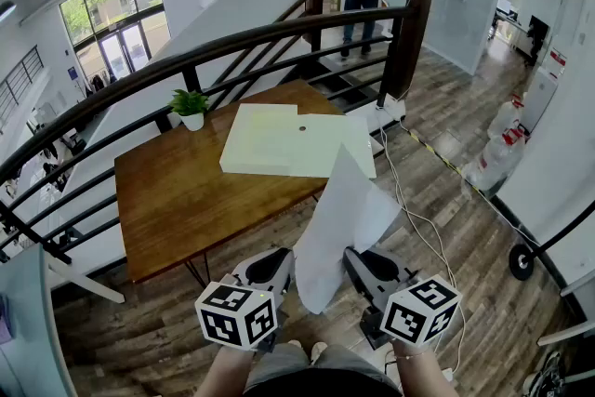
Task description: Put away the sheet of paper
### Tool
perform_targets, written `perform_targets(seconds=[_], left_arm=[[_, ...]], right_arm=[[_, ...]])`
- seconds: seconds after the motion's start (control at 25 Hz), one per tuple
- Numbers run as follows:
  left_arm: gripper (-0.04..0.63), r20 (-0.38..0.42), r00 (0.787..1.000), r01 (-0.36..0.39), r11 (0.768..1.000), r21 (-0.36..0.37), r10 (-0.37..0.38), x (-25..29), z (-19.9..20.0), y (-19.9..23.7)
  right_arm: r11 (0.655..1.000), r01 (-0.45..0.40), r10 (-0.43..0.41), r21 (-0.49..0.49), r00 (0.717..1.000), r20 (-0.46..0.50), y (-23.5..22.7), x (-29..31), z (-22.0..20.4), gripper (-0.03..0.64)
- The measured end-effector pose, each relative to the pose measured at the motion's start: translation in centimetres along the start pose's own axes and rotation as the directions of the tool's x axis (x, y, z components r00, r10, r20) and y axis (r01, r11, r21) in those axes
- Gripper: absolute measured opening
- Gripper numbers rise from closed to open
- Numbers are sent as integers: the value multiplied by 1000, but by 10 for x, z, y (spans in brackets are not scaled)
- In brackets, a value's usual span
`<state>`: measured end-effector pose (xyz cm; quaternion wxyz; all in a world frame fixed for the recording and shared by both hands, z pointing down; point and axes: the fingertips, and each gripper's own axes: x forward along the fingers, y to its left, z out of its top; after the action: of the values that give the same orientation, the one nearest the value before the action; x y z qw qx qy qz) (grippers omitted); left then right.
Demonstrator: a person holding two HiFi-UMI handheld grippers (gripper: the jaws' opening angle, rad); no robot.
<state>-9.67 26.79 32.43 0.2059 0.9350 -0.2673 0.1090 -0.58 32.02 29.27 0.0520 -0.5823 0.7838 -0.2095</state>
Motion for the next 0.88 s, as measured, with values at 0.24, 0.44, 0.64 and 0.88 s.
perform_targets(seconds=[0.24,0.44,0.64,0.88], left_arm=[[38,10,1000,15,1000,19,-15,4,2,-5],[38,15,1000,18,1000,22,-19,10,3,-14],[38,13,1000,22,1000,-3,-21,15,-7,-23],[38,-4,1000,15,999,-29,-15,16,-24,-28]], right_arm=[[1000,4,-4,9,1000,-5,-3,0,-6,40],[1000,-19,19,6,1000,-6,-6,-6,-8,40],[998,-52,52,-27,999,-6,-9,-13,-13,41],[996,-82,82,-19,997,2,-11,-19,-15,41]])
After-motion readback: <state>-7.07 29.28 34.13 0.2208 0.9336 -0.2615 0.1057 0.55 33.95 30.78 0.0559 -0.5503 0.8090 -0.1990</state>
